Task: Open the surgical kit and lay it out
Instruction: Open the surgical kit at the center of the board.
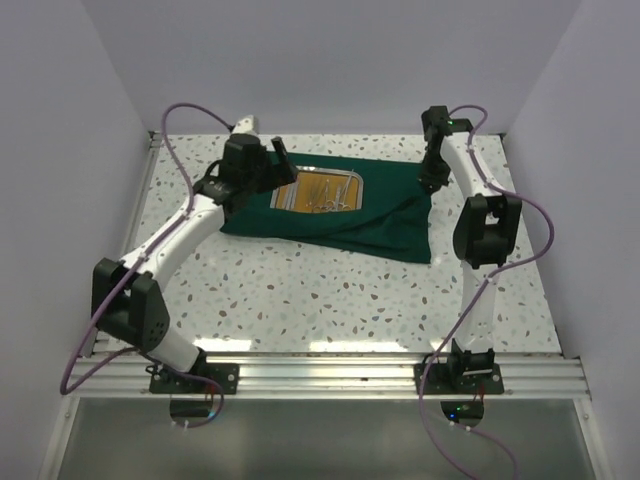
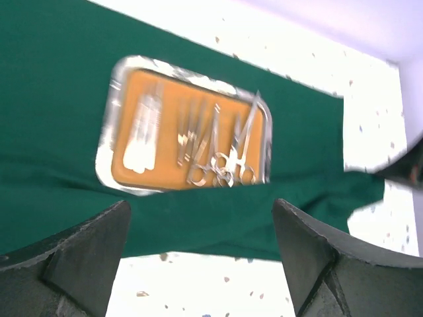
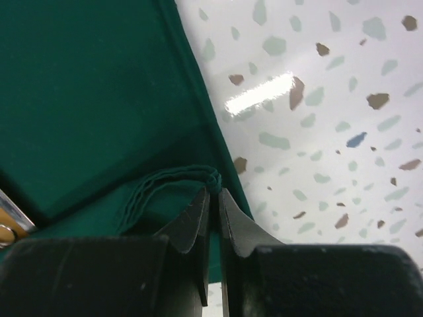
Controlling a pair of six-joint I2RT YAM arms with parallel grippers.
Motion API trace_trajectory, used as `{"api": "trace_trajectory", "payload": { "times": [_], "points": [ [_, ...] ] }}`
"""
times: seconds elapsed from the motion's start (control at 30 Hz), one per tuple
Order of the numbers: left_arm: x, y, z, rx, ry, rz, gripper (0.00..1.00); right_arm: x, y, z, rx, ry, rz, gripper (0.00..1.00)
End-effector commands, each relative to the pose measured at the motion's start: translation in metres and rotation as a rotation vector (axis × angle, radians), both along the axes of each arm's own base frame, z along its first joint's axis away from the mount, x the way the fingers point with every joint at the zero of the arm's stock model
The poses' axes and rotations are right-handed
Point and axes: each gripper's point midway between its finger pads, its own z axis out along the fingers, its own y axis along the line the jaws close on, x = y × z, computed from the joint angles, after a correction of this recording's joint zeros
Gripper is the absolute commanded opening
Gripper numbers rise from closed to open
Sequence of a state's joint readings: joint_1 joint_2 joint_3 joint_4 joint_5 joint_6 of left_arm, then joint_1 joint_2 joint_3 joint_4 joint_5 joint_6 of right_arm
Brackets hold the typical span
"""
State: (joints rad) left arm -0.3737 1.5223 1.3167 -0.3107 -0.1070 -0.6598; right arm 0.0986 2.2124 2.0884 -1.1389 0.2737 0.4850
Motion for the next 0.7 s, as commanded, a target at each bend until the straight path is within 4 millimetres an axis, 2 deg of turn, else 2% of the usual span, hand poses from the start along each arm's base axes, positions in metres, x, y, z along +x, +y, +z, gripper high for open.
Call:
{"api": "trace_trajectory", "payload": {
  "times": [0.0, 0.07, 0.13, 0.2, 0.23, 0.27, 0.33, 0.4, 0.43, 0.47, 0.53, 0.67],
  "points": [
    [0.004, -0.027, -0.057, 0.028, 0.109, -0.116, 0.91, 0.010, -0.006, -0.016, 0.062, 0.041, -0.085, 0.00],
    [0.001, -0.020, -0.079, 0.077, 0.172, -0.096, 0.90, 0.012, -0.005, -0.029, 0.109, 0.067, -0.116, 0.00],
    [-0.003, 0.002, -0.090, 0.158, 0.208, -0.010, 0.90, 0.018, -0.009, -0.029, 0.130, 0.055, -0.137, 0.00],
    [-0.014, 0.025, -0.091, 0.191, 0.211, 0.095, 0.93, 0.020, -0.011, -0.032, 0.131, 0.060, -0.135, 0.00],
    [-0.015, 0.029, -0.088, 0.175, 0.189, 0.113, 0.95, 0.020, -0.011, -0.032, 0.131, 0.062, -0.132, 0.00],
    [-0.026, 0.036, -0.088, 0.149, 0.181, 0.146, 0.96, 0.019, -0.011, -0.034, 0.129, 0.068, -0.127, 0.00],
    [-0.033, 0.042, -0.087, 0.109, 0.162, 0.190, 0.96, 0.015, -0.013, -0.037, 0.117, 0.079, -0.117, 0.00],
    [-0.046, 0.051, -0.094, 0.048, 0.170, 0.258, 0.96, 0.008, -0.015, -0.042, 0.110, 0.099, -0.109, 0.00],
    [-0.045, 0.051, -0.091, 0.005, 0.135, 0.273, 0.96, 0.007, -0.015, -0.043, 0.107, 0.100, -0.104, 0.00],
    [-0.056, 0.056, -0.099, -0.029, 0.142, 0.302, 0.96, 0.005, -0.016, -0.043, 0.106, 0.105, -0.101, 0.00],
    [-0.059, 0.061, -0.103, -0.064, 0.123, 0.339, 0.96, 0.003, -0.018, -0.043, 0.096, 0.112, -0.093, 0.00],
    [-0.066, 0.068, -0.134, -0.059, 0.203, 0.411, 0.95, 0.002, -0.020, -0.041, 0.083, 0.111, -0.080, 0.00]
  ]
}}
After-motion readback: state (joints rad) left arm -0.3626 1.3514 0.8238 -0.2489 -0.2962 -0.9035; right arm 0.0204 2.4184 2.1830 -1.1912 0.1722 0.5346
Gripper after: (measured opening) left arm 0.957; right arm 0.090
